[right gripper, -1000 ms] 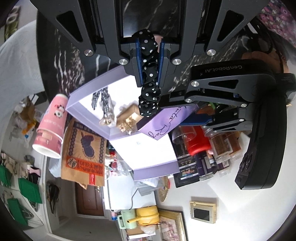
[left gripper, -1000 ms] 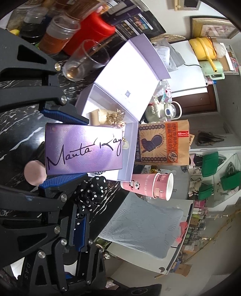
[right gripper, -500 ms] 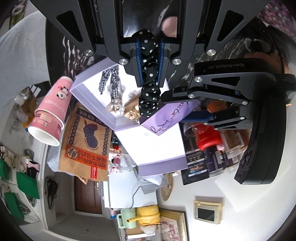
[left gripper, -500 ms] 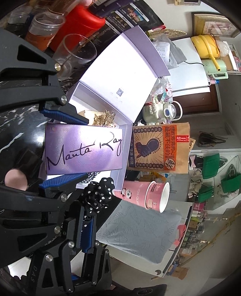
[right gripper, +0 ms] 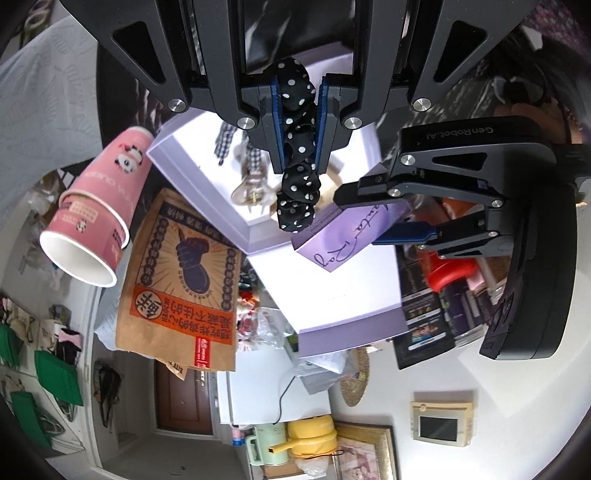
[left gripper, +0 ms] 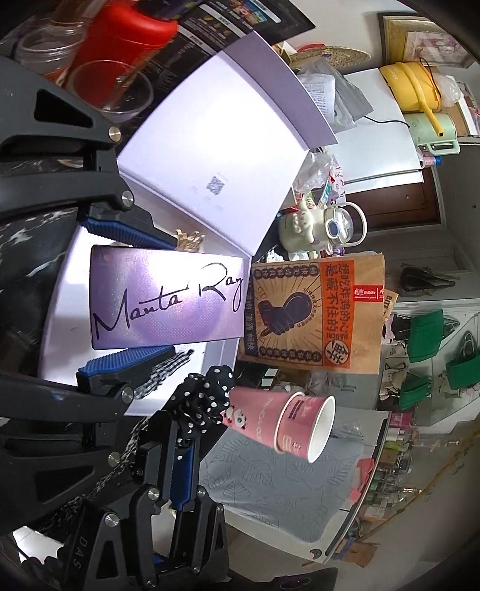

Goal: Organize rigid objects
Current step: 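Lower the purple box into the lavender box with the left gripper while the right lowers the scrunchie, then open both grippers to release the purple box and polka-dot scrunchie inside the box, then withdraw both grippers from the box toward the pink compact and dark case, then grasp the pink round compact with the right gripper while the left grasps the dark square case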

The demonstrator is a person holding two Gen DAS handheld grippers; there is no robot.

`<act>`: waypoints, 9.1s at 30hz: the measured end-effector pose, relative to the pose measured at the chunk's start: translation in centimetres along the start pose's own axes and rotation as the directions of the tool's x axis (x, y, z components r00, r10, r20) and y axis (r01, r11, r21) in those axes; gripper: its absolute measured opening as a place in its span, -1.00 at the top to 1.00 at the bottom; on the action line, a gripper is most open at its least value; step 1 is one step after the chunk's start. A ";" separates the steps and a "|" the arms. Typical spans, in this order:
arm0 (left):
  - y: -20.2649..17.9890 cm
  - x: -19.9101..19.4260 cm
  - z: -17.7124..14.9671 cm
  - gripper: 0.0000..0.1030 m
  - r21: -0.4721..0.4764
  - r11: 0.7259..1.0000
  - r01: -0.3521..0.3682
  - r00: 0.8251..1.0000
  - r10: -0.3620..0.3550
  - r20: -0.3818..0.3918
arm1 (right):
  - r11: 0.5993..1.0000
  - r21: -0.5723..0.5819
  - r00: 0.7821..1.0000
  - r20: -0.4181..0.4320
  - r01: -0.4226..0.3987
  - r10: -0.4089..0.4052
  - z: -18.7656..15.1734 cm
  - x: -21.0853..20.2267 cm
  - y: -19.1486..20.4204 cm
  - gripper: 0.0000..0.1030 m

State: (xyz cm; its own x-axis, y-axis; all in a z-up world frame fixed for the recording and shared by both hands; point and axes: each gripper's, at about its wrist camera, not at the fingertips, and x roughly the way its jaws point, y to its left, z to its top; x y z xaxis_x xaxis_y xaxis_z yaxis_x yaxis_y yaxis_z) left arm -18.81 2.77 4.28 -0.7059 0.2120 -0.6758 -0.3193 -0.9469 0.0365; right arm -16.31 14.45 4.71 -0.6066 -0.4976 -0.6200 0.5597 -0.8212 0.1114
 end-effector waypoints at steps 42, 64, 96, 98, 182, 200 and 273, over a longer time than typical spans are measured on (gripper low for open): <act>0.7 11.5 3.1 0.02 0.079 0.995 -0.059 0.982 0.072 -0.172 | 0.994 -0.014 0.982 -0.155 0.104 -0.105 2.1 10.4 -5.7 0.71; -2.7 11.2 2.2 0.03 0.155 0.988 -0.015 0.978 0.047 -0.205 | 0.995 0.017 0.973 -0.207 0.103 -0.097 -0.6 10.2 -6.6 0.67; -2.4 11.4 2.2 -0.08 0.096 0.995 0.000 0.973 0.022 -0.229 | 0.988 0.054 0.976 -0.171 0.144 -0.133 -0.8 7.0 -7.3 0.16; -2.5 11.2 2.2 -0.28 0.093 0.996 0.003 0.974 0.018 -0.226 | 0.987 0.050 0.975 -0.169 0.152 -0.142 -0.9 6.8 -7.3 0.16; -2.9 -9.9 -5.5 -0.99 -0.039 0.996 -0.078 0.997 0.078 0.017 | 0.967 0.050 0.968 0.014 0.250 -0.251 -5.5 -9.3 3.2 -0.45; -4.0 -7.7 -10.5 -0.99 -0.040 0.999 0.018 0.996 -0.022 -0.083 | 0.975 0.122 0.982 -0.067 0.184 -0.177 -10.7 -7.1 3.4 -0.45; -4.6 3.5 -13.1 -0.56 -0.269 0.957 -0.109 0.968 0.040 -0.248 | 0.957 0.228 0.975 -0.170 0.179 -0.142 -16.9 -2.0 -1.3 0.00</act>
State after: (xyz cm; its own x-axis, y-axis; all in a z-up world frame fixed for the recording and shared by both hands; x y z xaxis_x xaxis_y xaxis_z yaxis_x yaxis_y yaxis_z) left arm -11.52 4.71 -7.93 -0.5396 0.1072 -0.8351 -0.0592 -0.9942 -0.0894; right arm -6.24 21.22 -7.37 -0.5749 -0.3208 -0.7527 0.2978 -0.9389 0.1727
